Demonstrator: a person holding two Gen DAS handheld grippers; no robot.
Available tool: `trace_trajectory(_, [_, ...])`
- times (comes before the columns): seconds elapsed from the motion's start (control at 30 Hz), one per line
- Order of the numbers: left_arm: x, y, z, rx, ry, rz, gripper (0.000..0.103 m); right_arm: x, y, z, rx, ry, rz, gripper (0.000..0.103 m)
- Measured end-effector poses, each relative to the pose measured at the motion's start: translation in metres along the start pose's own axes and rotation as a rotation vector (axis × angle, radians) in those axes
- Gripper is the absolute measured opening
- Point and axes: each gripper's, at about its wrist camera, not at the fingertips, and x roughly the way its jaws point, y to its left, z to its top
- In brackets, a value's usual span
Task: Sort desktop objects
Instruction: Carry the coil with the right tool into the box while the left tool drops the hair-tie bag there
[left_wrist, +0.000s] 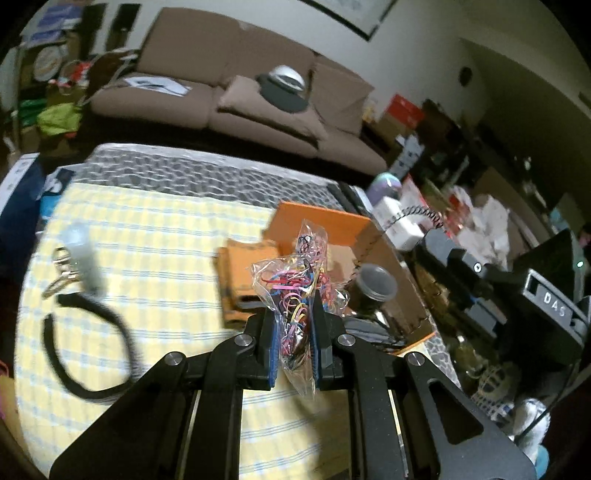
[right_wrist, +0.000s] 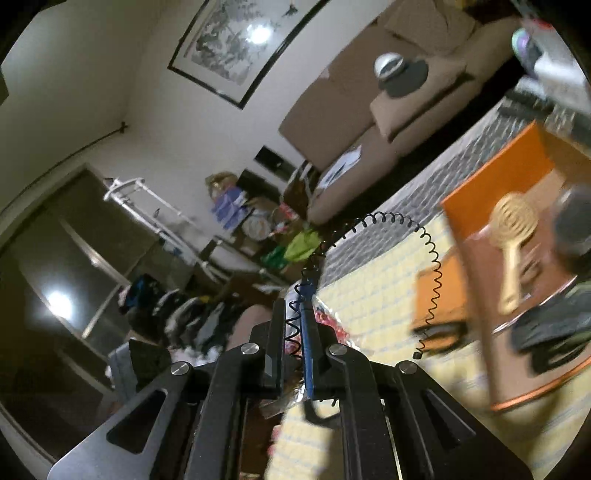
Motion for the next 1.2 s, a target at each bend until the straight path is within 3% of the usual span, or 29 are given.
trace_trajectory(0.27, [0.075, -0.061, 0.0, 0.06, 0.105, -0.022, 0.012, -0.046, -0.056, 0.038, -0.071, -0.034, -0.196, 0.008])
trace_trajectory(0.5, [0.126, -0.084, -0.008, 0.1, 0.18, -0.005, 0.012, -0.058, -0.099, 0.051, -0.131, -0.033, -0.335, 0.008])
trace_trajectory(1.03, [0.209, -0.07, 0.032, 0.04, 0.221, 0.05, 0.012, 0.001, -0.156, 0.068, -0.161, 0.098, -0.459, 0.008])
trace_trajectory(1.13, [0.223, -0.066, 0.036, 0.037, 0.228, 0.078, 0.012, 0.019, -0.161, 0.065, -0.191, 0.162, -0.491, 0.012])
trace_trajectory(1.2, [0.227, -0.062, 0.038, 0.037, 0.228, 0.099, 0.013, 0.029, -0.164, 0.064, -0.203, 0.197, -0.505, 0.022])
